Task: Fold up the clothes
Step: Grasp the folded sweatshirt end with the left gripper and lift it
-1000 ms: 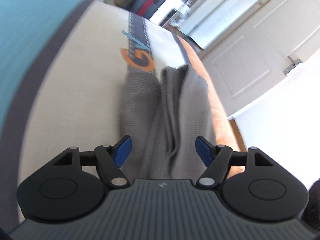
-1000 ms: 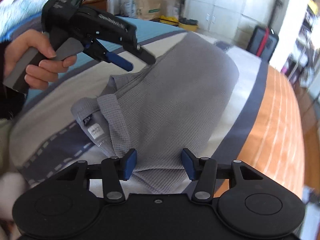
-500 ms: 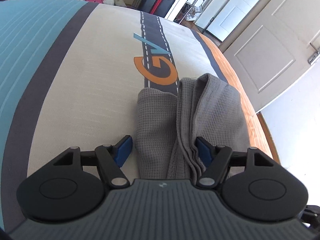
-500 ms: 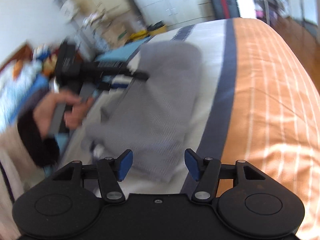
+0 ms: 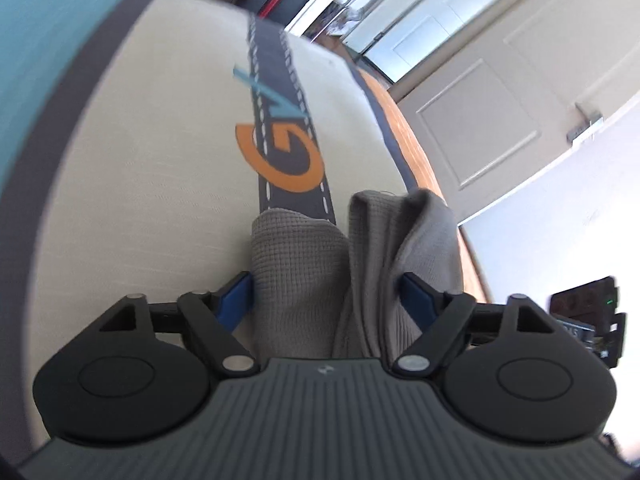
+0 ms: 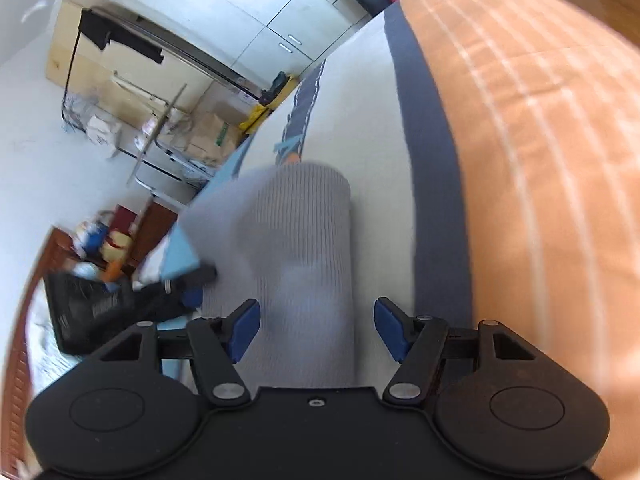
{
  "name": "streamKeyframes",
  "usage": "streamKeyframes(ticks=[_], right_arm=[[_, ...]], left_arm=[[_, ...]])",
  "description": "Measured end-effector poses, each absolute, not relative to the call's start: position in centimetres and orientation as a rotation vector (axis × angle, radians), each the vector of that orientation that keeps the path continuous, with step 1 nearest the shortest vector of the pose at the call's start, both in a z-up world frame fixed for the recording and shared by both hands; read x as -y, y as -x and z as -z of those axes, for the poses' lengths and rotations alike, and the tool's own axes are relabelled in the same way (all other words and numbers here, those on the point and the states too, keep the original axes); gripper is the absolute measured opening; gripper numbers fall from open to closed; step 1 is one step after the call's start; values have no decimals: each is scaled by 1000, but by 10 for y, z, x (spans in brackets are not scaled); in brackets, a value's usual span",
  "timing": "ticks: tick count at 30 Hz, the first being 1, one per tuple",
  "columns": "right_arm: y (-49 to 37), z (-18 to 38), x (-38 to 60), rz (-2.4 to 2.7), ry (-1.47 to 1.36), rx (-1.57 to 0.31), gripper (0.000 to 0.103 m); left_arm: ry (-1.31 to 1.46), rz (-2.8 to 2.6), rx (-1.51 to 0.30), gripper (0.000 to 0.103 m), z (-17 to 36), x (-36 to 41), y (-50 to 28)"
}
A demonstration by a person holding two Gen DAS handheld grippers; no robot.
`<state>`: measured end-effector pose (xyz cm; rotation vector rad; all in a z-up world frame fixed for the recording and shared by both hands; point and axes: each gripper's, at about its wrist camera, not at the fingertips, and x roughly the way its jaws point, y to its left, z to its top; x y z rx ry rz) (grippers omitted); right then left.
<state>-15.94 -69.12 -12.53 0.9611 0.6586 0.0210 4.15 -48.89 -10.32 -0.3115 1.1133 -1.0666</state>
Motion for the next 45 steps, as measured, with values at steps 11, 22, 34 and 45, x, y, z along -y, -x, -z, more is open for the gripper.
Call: streamKeyframes(ticks=[11, 22, 34, 45], right_arm=[[147, 70, 639, -60, -596, -532, 31], [128, -67, 548, -200, -221, -350, 30], [28, -159, 438, -462, -64, -481, 30], [-180, -64, 312, -567, 55, -889, 34]], left_arm=[[238, 1113, -929, 24, 27, 450, -6], [146, 1109, -523, 23, -109, 317, 40], [263, 871, -526, 23, -161, 162, 10], [377, 418, -775, 21, 23, 58, -174]])
